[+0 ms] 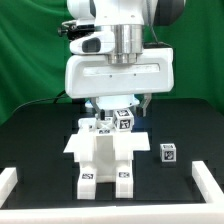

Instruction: Assemble chair

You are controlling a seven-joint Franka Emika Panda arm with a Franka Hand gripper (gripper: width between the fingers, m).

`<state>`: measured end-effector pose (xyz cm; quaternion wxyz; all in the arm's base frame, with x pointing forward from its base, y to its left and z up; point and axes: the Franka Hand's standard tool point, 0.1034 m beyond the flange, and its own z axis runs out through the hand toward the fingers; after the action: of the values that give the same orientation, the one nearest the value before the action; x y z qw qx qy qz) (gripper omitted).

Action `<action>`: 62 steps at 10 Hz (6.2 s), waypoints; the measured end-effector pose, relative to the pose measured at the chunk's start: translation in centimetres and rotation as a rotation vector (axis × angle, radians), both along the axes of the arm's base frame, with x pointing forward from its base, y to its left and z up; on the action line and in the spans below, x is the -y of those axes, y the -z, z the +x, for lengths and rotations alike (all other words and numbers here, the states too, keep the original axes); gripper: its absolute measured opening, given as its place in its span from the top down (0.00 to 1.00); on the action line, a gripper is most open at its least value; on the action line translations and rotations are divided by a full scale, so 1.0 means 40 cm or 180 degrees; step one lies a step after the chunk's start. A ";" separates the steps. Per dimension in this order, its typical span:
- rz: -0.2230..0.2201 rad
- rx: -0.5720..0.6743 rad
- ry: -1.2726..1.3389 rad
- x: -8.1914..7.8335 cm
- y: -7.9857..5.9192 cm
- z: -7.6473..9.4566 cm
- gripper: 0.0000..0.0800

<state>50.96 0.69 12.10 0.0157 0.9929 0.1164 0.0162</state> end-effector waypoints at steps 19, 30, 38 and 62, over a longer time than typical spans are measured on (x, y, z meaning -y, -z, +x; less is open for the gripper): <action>0.0025 0.0011 0.0671 0.000 0.007 0.014 0.64; 0.0185 -0.0295 0.1177 -0.002 -0.019 0.006 0.23; 0.0148 -0.0066 -0.1314 -0.017 -0.034 0.016 0.19; 0.0255 0.0206 0.1630 0.015 0.006 0.020 0.64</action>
Offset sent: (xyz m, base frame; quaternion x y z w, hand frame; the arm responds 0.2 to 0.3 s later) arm 0.0000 0.0000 0.0000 0.0000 0.0000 0.0000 1.0000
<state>51.77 0.10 11.86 -0.0162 0.9888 -0.1400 0.0480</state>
